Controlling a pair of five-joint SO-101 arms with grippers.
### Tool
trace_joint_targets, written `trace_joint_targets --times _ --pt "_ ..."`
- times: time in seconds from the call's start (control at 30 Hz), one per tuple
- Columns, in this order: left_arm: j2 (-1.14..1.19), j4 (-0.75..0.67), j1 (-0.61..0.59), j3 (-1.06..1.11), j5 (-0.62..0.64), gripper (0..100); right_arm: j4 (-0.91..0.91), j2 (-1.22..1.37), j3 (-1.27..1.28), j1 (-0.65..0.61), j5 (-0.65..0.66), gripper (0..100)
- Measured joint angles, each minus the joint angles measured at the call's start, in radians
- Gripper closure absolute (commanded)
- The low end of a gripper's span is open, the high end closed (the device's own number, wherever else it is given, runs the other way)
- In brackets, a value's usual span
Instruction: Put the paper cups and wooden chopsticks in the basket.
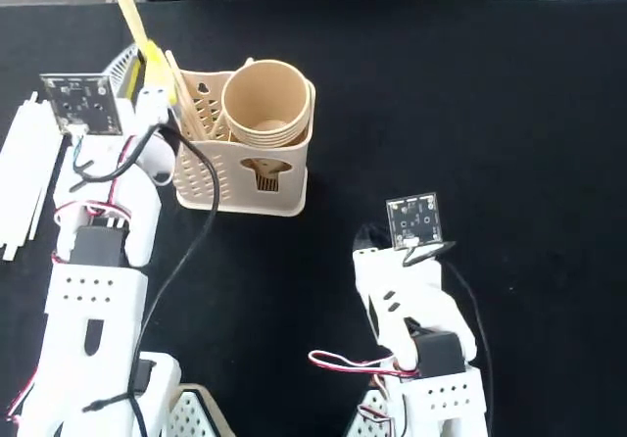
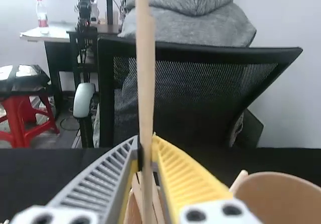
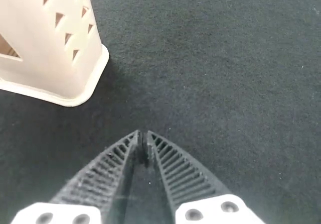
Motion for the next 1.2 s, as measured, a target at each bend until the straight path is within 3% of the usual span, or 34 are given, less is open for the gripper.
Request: trace_joint_targets --times 0.13,0.37,0.67,0.9,1.2 --pt "0.011 0.247 0.008 -0.074 0.0 81 0.0 0.0 0.0 0.0 0.0 98.3" --pt "0.011 0.689 -0.009 -0.385 0.0 79 0.0 0.0 0.0 0.0 0.0 98.3" --pt "0.19 1.053 -0.336 -0.66 -0.032 80 0.0 0.0 0.0 0.0 0.0 98.3" --pt "0.615 1.157 -0.454 -0.821 -0.186 80 0.0 0.0 0.0 0.0 0.0 98.3" --pt "1.16 1.181 -0.445 -1.08 -0.364 79 0.0 0.0 0.0 0.0 0.0 98.3"
